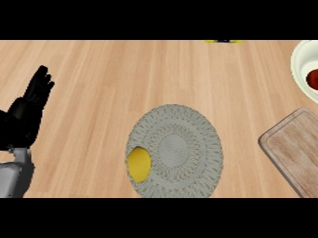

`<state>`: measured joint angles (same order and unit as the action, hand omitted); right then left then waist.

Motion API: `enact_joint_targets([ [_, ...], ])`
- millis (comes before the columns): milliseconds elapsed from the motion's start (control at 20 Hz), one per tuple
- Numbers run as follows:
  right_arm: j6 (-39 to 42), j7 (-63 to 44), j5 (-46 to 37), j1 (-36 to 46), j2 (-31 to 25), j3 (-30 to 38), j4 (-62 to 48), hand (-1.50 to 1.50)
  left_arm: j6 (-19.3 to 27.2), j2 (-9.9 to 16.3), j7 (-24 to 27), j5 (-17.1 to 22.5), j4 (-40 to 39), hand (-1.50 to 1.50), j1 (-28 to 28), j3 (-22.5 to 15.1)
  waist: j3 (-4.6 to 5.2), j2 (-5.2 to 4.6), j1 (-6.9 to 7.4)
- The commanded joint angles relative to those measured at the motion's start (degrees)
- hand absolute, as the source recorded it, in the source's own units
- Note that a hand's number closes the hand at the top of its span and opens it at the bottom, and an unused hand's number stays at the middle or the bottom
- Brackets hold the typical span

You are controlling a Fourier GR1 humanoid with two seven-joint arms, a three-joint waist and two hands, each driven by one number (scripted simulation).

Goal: Pick the tomato from the placemat and place it in the bowl

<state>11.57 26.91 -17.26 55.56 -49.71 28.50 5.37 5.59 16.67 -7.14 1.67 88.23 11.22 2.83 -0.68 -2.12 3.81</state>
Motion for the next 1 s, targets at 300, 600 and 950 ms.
enact_joint_targets([
  [300,14.74,0.07,6.63,-6.90,-9.93,6.62,-2.47,-1.50,-0.37,1.11,-1.01,0.63,0.27,0.00,0.98,1.44,-0.10,-0.15,-0.61],
  [600,24.62,0.92,9.23,-11.91,-13.57,9.11,-4.00,-1.50,0.26,0.40,0.33,0.33,0.02,0.00,-0.33,1.53,-0.25,0.00,-1.26],
  [950,31.05,1.77,11.74,-14.85,-15.42,11.36,-1.96,-1.50,-0.74,1.19,-0.39,1.52,0.65,0.00,-0.66,2.49,-0.26,0.44,-1.18],
])
